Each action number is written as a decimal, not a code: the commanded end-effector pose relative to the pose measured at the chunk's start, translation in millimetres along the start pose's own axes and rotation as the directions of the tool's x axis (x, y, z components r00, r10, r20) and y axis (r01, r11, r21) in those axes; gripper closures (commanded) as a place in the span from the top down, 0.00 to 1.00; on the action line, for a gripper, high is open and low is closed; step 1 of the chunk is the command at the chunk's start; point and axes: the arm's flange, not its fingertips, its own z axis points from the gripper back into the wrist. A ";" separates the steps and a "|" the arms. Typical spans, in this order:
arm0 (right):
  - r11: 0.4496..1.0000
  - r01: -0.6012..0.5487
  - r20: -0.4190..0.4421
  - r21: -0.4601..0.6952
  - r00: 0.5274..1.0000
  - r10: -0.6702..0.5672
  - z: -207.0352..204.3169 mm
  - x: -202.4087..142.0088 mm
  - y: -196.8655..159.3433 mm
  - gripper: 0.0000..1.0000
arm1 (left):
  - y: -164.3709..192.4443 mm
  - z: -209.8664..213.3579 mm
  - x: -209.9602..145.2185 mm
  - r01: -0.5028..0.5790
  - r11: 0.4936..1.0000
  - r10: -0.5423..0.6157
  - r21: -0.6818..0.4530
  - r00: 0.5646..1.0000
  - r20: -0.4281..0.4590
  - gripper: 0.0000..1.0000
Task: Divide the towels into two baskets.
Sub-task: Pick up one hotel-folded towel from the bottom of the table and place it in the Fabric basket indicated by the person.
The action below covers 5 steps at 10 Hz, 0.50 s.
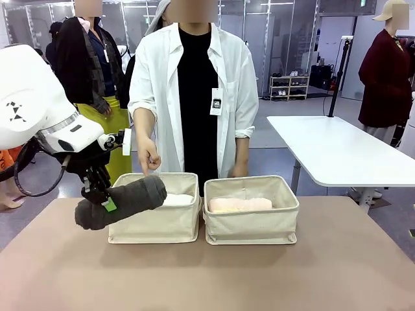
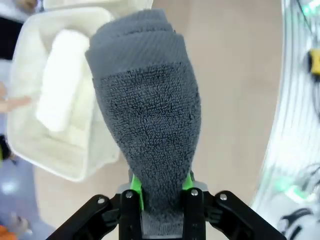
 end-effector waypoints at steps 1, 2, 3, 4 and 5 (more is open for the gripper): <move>1.000 -0.008 0.002 -0.002 1.000 0.008 -0.2 0.3 2.7 1.00 | -5.8 -2.9 -18.5 0.043 0.999 -0.042 -0.008 0.994 0.104 0.23; 1.000 -0.008 0.002 -0.002 1.000 0.008 -0.2 0.3 2.7 1.00 | 0.0 0.0 0.0 0.000 1.000 0.000 0.000 1.000 0.000 0.23; 1.000 -0.008 0.002 -0.002 1.000 0.008 -0.2 0.3 2.7 1.00 | 0.0 0.0 0.0 0.000 1.000 0.000 0.000 1.000 0.000 0.23; 1.000 -0.008 0.002 -0.002 1.000 0.008 -0.2 0.3 2.7 1.00 | 0.0 0.0 0.0 0.000 1.000 0.000 0.000 1.000 0.000 0.23; 1.000 -0.008 0.002 -0.002 1.000 0.008 -0.2 0.3 2.7 1.00 | -0.4 -4.5 -5.0 0.040 0.999 -0.040 0.004 0.999 0.016 0.32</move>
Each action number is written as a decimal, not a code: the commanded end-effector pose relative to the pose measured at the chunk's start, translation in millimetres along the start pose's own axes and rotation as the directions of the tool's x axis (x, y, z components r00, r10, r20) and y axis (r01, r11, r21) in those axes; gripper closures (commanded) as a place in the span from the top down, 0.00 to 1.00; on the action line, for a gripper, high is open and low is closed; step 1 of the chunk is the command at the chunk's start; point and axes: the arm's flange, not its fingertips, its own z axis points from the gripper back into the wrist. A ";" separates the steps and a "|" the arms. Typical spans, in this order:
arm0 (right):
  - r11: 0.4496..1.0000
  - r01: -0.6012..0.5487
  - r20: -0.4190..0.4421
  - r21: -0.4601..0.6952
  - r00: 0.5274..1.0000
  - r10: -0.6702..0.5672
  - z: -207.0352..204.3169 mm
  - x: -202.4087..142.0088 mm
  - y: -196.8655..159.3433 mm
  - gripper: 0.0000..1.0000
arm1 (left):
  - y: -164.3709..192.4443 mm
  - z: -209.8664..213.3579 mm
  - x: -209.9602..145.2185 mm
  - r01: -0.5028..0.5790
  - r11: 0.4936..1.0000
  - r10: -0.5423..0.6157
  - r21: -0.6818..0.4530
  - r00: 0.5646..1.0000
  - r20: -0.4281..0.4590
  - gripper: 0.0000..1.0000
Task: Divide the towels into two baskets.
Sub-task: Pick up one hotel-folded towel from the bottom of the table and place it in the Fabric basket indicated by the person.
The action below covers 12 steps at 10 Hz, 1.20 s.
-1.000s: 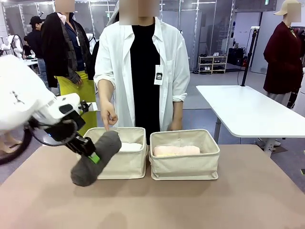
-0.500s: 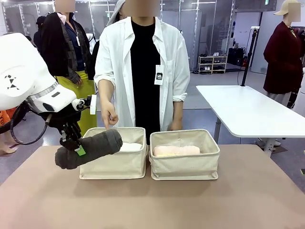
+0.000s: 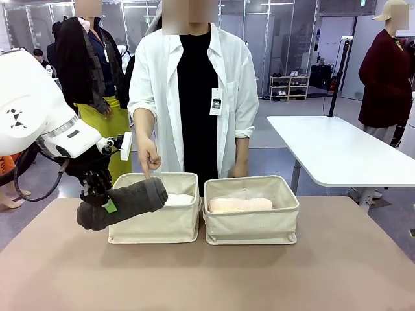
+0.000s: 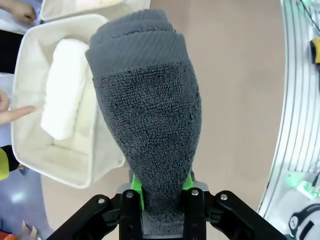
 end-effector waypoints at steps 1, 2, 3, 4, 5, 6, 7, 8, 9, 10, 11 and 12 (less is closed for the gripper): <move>1.000 -0.008 0.002 -0.002 1.000 0.008 -0.2 0.3 2.7 1.00 | 17.5 5.3 7.5 0.096 0.993 -0.096 0.072 0.995 -0.002 0.32; 1.000 -0.008 0.002 -0.002 1.000 0.008 -0.2 0.3 2.7 1.00 | 42.8 2.6 17.5 0.164 0.985 -0.163 0.046 0.986 -0.020 0.32; 1.000 -0.008 0.002 -0.002 1.000 0.008 -0.2 0.3 2.7 1.00 | 68.9 -3.3 24.0 0.206 0.978 -0.204 0.036 0.977 -0.055 0.32; 1.000 -0.008 0.002 -0.002 1.000 0.008 -0.2 0.3 2.7 1.00 | 94.9 -6.1 33.6 0.254 0.967 -0.251 0.033 0.964 -0.086 0.32; 1.000 -0.008 0.002 -0.002 1.000 0.008 -0.2 0.3 2.7 1.00 | 115.0 -14.3 42.9 0.335 0.942 -0.334 0.003 0.938 -0.092 0.32; 1.000 -0.008 0.002 -0.002 1.000 0.008 -0.2 0.3 2.7 1.00 | 135.2 -25.6 53.3 0.328 0.945 -0.324 0.004 0.936 -0.138 0.32; 1.000 -0.008 0.002 -0.002 1.000 0.008 -0.2 0.3 2.7 1.00 | 153.9 -32.7 61.3 0.327 0.945 -0.321 0.007 0.931 -0.174 0.32; 1.000 -0.008 0.002 -0.002 1.000 0.008 -0.2 0.3 2.7 1.00 | 169.5 -43.8 68.3 0.347 0.938 -0.346 -0.026 0.921 -0.178 0.32; 1.000 -0.008 0.002 -0.002 1.000 0.008 -0.2 0.3 2.7 1.00 | 179.4 -60.4 70.4 0.354 0.933 -0.359 -0.059 0.912 -0.199 0.32; 1.000 -0.008 0.002 -0.002 1.000 0.008 -0.2 0.3 2.7 1.00 | 186.7 -77.3 69.5 0.359 0.930 -0.369 -0.083 0.904 -0.216 0.32; 1.000 -0.008 0.002 -0.002 1.000 0.008 -0.2 0.3 2.7 1.00 | 191.3 -89.8 67.2 0.358 0.928 -0.373 -0.107 0.901 -0.222 0.32; 1.000 -0.008 0.002 -0.002 1.000 0.008 -0.2 0.3 2.7 1.00 | 194.2 -102.2 63.9 0.355 0.928 -0.372 -0.115 0.901 -0.221 0.32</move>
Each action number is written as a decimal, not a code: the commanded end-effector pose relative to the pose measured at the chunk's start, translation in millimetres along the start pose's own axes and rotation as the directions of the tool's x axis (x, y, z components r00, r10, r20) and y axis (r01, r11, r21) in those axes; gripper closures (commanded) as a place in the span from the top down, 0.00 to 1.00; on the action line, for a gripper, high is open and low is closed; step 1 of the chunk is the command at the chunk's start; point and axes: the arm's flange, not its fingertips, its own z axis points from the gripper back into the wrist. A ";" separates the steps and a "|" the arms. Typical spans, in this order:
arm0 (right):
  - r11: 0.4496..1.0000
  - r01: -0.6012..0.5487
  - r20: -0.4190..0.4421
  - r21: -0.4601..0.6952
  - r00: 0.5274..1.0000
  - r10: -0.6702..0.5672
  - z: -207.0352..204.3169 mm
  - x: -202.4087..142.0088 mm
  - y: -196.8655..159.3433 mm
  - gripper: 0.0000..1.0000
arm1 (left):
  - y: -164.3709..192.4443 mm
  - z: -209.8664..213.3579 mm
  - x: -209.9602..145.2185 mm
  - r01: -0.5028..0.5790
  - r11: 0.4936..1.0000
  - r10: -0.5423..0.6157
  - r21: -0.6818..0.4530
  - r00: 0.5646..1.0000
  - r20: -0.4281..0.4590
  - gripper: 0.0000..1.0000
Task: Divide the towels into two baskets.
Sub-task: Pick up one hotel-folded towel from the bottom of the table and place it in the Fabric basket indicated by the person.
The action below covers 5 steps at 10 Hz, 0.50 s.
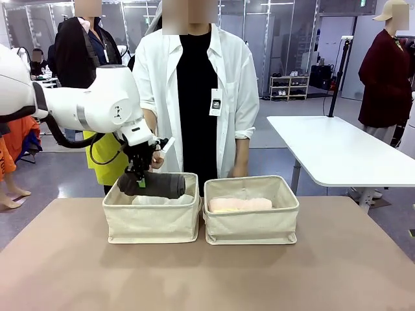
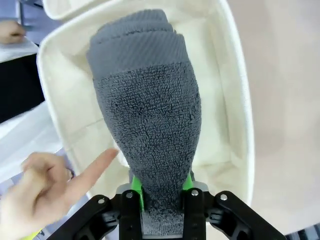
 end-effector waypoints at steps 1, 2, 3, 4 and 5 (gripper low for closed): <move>1.000 -0.008 0.002 -0.002 1.000 0.008 -0.1 0.2 2.7 1.00 | 7.9 -4.8 -2.3 -0.010 0.999 0.011 -0.032 1.000 0.004 0.38; 1.000 -0.008 0.002 -0.002 1.000 0.008 -0.1 0.2 2.7 1.00 | 9.5 -12.9 -3.0 -0.026 0.999 0.026 -0.024 1.000 0.016 0.58; 1.000 -0.008 0.002 -0.002 1.000 0.008 -0.1 0.2 2.7 1.00 | 11.4 -20.2 -3.8 -0.041 0.999 0.041 -0.026 0.999 0.010 0.68; 1.000 -0.008 0.002 -0.002 1.000 0.008 -0.1 0.2 2.7 1.00 | 11.7 -25.7 -4.2 -0.048 0.998 0.048 -0.028 0.999 -0.004 0.89; 1.000 -0.008 0.002 -0.002 1.000 0.008 -0.1 0.2 2.7 1.00 | 10.3 -25.7 -4.2 -0.045 0.999 0.045 -0.029 0.999 -0.011 1.00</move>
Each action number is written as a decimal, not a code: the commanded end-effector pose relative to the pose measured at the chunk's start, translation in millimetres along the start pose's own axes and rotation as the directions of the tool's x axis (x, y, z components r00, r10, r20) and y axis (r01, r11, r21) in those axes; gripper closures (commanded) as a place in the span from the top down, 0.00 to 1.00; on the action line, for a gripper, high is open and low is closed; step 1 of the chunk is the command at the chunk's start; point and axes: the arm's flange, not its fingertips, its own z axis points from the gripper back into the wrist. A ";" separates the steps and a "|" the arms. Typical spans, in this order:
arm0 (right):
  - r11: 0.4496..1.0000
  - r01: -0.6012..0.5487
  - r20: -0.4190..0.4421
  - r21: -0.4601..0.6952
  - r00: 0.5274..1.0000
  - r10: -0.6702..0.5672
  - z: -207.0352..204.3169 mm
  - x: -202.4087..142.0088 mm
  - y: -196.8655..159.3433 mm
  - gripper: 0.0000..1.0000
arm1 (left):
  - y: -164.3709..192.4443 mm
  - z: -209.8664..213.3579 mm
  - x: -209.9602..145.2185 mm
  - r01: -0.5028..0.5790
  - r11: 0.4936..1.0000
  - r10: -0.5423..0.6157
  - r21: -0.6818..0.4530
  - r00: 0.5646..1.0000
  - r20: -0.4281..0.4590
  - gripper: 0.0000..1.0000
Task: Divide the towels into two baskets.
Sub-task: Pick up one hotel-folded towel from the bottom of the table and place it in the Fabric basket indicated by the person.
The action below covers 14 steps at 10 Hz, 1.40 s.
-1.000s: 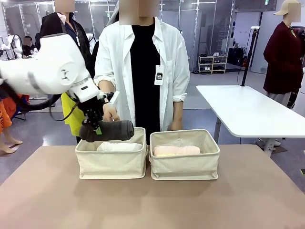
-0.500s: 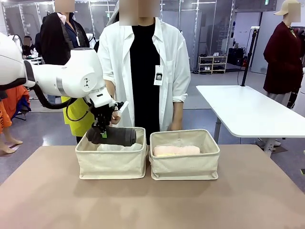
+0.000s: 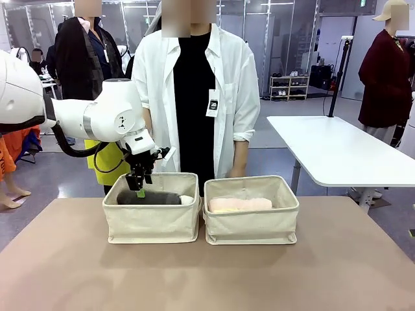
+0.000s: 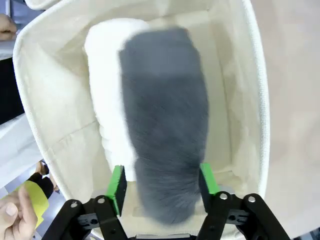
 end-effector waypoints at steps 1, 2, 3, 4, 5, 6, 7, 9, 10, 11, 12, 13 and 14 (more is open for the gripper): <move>1.000 -0.008 0.002 -0.002 1.000 0.008 -0.1 0.2 2.7 1.00 | 4.0 6.8 -0.6 -0.030 0.999 0.030 0.015 0.999 -0.021 1.00; 1.000 -0.008 0.002 -0.002 1.000 0.008 -0.1 0.2 2.7 1.00 | 1.4 9.4 -3.7 -0.047 0.999 0.047 0.016 0.999 -0.012 1.00; 1.000 -0.008 0.002 -0.002 1.000 0.008 -0.1 0.2 2.7 1.00 | -4.3 11.4 -10.8 -0.092 0.995 0.092 0.029 0.996 0.007 1.00; 1.000 -0.008 0.002 -0.002 1.000 0.008 -0.1 0.2 2.7 1.00 | -17.3 9.9 -27.5 -0.183 0.982 0.181 0.040 0.982 0.052 1.00; 1.000 -0.008 0.002 -0.002 1.000 0.008 -0.1 0.2 2.7 1.00 | 2.3 6.2 -5.0 -0.046 0.999 0.046 0.012 0.999 0.000 1.00; 1.000 -0.008 0.002 -0.002 1.000 0.008 -0.1 0.2 2.7 1.00 | 2.3 6.2 -5.0 -0.046 0.999 0.046 0.012 0.999 0.000 1.00; 1.000 -0.008 0.002 -0.002 1.000 0.008 -0.1 0.2 2.7 1.00 | 2.3 6.2 -5.0 -0.046 0.999 0.046 0.012 0.999 0.000 1.00; 1.000 -0.008 0.002 -0.002 1.000 0.008 -0.1 0.2 2.7 1.00 | 2.3 6.2 -5.0 -0.046 0.999 0.046 0.012 0.999 0.000 1.00; 1.000 -0.008 0.002 -0.002 1.000 0.008 -0.1 0.2 2.7 1.00 | 2.3 6.2 -5.0 -0.046 0.999 0.046 0.012 0.999 0.000 1.00; 1.000 -0.008 0.002 -0.002 1.000 0.008 -0.1 0.2 2.7 1.00 | 2.3 6.2 -5.0 -0.046 0.999 0.046 0.012 0.999 0.000 1.00; 1.000 -0.008 0.002 -0.002 1.000 0.008 -0.1 0.2 2.7 1.00 | 2.3 6.2 -5.0 -0.046 0.999 0.046 0.012 0.999 0.000 1.00; 1.000 -0.008 0.002 -0.002 1.000 0.008 -0.1 0.2 2.7 1.00 | 2.3 6.2 -5.0 -0.046 0.999 0.046 0.012 0.999 0.000 1.00; 1.000 -0.008 0.002 -0.002 1.000 0.008 -0.1 0.2 2.7 1.00 | 2.3 6.2 -5.0 -0.046 0.999 0.046 0.012 0.999 0.000 1.00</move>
